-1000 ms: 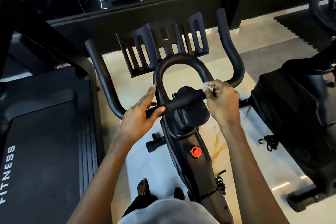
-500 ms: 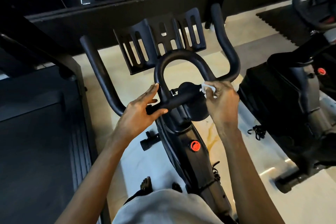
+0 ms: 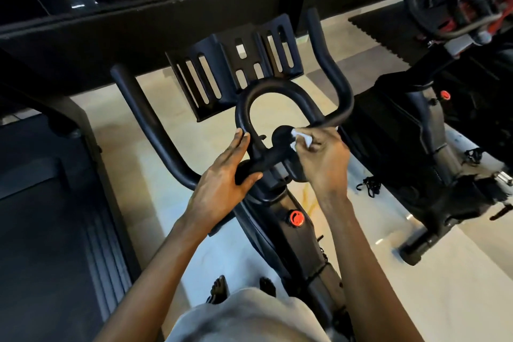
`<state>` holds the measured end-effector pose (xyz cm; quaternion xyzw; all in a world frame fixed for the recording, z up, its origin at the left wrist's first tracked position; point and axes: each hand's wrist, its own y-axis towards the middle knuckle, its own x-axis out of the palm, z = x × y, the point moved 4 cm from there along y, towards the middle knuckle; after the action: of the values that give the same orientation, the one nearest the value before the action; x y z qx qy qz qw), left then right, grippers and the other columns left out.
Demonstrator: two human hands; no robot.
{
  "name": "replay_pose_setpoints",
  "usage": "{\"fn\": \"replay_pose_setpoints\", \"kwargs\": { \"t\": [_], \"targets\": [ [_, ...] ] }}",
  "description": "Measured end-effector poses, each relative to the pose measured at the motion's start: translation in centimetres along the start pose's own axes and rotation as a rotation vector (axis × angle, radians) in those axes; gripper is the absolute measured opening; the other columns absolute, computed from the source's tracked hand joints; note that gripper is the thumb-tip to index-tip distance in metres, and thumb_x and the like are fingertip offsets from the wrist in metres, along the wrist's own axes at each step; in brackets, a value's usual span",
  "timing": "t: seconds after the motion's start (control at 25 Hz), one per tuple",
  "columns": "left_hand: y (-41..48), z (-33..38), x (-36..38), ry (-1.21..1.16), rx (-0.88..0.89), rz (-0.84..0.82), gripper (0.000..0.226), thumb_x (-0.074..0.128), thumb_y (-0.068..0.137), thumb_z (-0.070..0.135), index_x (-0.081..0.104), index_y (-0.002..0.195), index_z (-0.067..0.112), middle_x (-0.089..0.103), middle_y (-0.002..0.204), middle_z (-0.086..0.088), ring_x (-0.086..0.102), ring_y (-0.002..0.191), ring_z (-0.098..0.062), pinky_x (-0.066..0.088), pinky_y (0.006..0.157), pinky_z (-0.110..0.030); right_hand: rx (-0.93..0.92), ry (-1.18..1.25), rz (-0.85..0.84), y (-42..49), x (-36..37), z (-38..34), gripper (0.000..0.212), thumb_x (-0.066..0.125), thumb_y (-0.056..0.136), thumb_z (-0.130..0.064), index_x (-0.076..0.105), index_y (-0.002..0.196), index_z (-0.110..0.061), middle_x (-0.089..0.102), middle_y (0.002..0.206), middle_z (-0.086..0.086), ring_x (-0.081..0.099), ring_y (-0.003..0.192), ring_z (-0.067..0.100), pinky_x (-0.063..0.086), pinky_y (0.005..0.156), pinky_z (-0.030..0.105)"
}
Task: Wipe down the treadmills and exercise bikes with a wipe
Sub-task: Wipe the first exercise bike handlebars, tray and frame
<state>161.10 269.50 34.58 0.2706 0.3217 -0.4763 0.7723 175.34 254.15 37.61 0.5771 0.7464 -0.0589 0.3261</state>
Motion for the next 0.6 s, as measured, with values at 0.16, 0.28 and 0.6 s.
{"fn": "replay_pose_setpoints", "kwargs": {
  "t": [0.16, 0.28, 0.6],
  "targets": [
    [0.0, -0.1, 0.2, 0.011, 0.001, 0.027, 0.081, 0.065, 0.094, 0.044, 0.019, 0.159, 0.034, 0.007, 0.164, 0.023, 0.021, 0.144, 0.006, 0.042, 0.107, -0.032, 0.025, -0.101, -0.059, -1.0, 0.7, -1.4, 0.022, 0.068, 0.091, -0.014, 0.077, 0.110, -0.021, 0.067, 0.109, -0.005, 0.067, 0.091, 0.005, 0.047, 0.089, 0.006],
    [0.0, 0.2, 0.5, 0.045, 0.022, 0.071, 0.078, 0.067, 0.095, 0.039, 0.024, 0.159, 0.029, 0.005, 0.164, 0.022, 0.029, 0.146, -0.005, 0.054, 0.091, -0.037, -0.058, -0.139, -0.153, -3.6, 2.1, -2.6, 0.027, 0.068, 0.090, -0.010, 0.076, 0.113, -0.021, 0.064, 0.105, -0.007, 0.066, 0.088, 0.005, 0.054, 0.090, 0.019],
    [-0.1, 0.1, 1.4, 0.143, 0.127, 0.162, 0.066, 0.057, 0.100, 0.041, 0.032, 0.157, 0.018, 0.022, 0.165, 0.004, 0.028, 0.149, -0.018, 0.035, 0.114, -0.038, 0.098, -0.259, -0.394, 4.1, 1.5, -3.0, 0.015, 0.067, 0.092, -0.006, 0.079, 0.090, -0.015, 0.074, 0.086, -0.003, 0.061, 0.063, -0.015, 0.040, 0.052, 0.000]
  ]
}}
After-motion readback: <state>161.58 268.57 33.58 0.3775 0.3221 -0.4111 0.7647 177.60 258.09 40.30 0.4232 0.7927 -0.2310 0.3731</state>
